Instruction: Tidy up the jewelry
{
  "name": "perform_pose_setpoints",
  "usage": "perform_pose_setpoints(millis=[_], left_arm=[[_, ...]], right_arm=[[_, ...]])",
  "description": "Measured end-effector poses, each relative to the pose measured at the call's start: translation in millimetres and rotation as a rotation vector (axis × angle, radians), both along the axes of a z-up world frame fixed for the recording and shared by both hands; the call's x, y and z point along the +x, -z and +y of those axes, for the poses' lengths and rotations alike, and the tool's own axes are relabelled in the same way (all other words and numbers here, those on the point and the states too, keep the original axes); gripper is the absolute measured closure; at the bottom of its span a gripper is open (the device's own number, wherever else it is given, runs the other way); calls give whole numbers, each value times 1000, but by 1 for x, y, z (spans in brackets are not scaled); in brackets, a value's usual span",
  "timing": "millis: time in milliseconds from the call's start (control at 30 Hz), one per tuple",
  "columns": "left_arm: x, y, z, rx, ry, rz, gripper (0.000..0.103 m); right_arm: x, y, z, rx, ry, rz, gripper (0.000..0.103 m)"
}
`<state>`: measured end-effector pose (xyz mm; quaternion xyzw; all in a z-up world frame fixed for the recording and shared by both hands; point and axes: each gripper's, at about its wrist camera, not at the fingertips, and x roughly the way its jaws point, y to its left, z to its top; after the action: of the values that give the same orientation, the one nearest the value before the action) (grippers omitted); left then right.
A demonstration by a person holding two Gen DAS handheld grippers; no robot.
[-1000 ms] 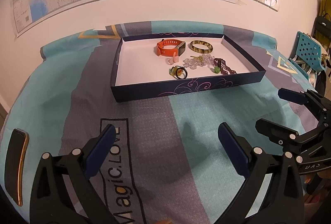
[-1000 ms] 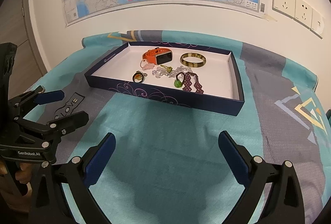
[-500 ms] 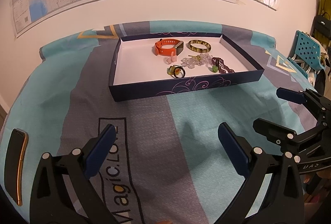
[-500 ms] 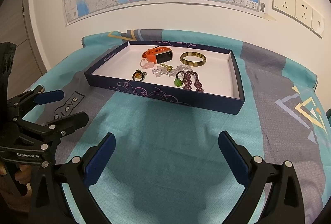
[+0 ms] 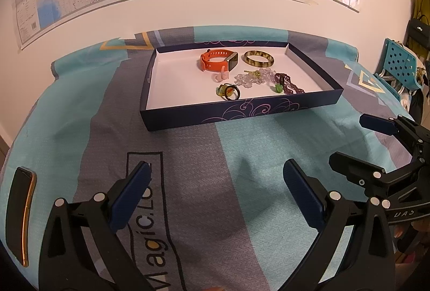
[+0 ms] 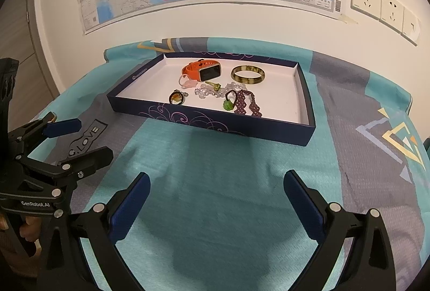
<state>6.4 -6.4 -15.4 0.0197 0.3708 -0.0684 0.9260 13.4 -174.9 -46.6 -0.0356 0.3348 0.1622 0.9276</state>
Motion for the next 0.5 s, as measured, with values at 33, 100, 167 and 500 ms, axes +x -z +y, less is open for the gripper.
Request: perform_pose_setpoints(millis=[33,100,167,500], left_arm=[[0,0,0,0,0,0,6],[0,0,0,1,-2,0,6],[0,0,0,0,-5,1,6],[1,1,2,0,-27,7,6]], right_arm=[[0,0,0,-1,1,1,7],[0,1,0,-3,1,4,7],[0,1,0,-3,3,5,7],[1,2,-1,-3,19,11,7]])
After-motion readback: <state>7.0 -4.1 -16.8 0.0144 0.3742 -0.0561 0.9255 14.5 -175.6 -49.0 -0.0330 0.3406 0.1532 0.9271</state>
